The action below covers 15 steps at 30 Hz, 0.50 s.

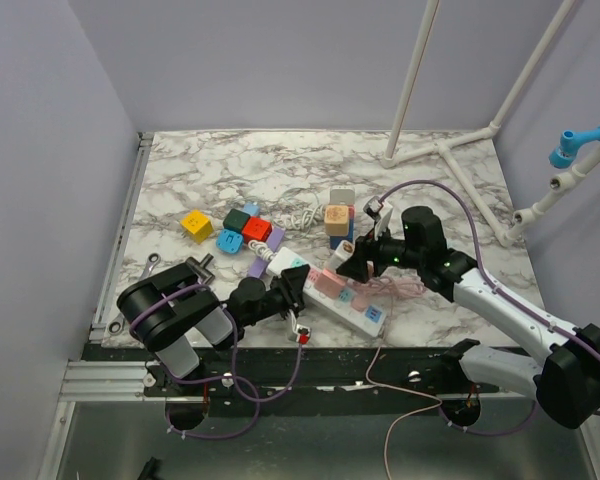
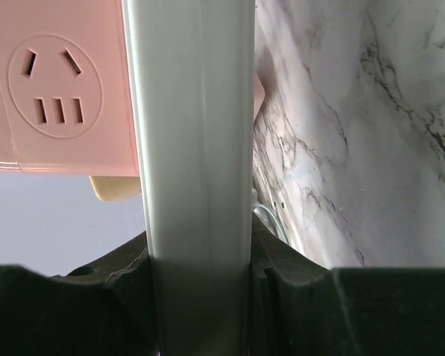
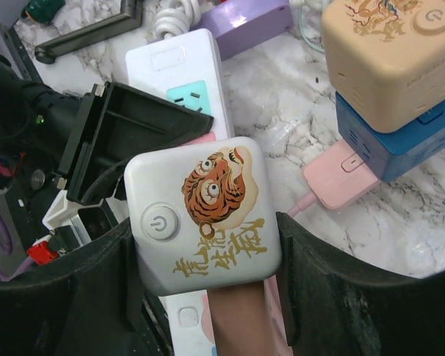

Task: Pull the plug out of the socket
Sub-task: Remove the plug from the socket.

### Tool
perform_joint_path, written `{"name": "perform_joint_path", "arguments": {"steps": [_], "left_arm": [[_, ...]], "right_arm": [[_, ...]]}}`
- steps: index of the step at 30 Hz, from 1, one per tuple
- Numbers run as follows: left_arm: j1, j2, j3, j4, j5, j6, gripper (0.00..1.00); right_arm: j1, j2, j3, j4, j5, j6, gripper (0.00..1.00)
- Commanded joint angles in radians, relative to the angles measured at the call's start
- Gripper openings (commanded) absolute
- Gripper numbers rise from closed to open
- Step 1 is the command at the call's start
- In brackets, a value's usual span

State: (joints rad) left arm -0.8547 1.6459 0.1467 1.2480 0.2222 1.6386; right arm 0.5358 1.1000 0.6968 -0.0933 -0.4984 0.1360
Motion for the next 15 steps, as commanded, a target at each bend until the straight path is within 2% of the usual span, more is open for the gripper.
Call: {"name": "perform_joint_path", "arguments": {"steps": [1, 6, 15], "left_arm": [[0.0, -0.003, -0.054, -0.201, 0.119, 0.147, 0.0], [0.002, 0.001, -0.045, -0.3, 0.097, 0.202, 0.0], [0.002, 0.009, -0.052, -0.371, 0.082, 0.244, 0.0]], "right_arm": [[-0.052, -0.054, 0.089, 0.118, 0.094, 0.012, 0.01], [-0.081, -0.049, 0.167, 0.04, 0.077, 0.009, 0.01], [-0.13, -0.078, 0.186, 0.033, 0.067, 0.006, 0.01]]}}
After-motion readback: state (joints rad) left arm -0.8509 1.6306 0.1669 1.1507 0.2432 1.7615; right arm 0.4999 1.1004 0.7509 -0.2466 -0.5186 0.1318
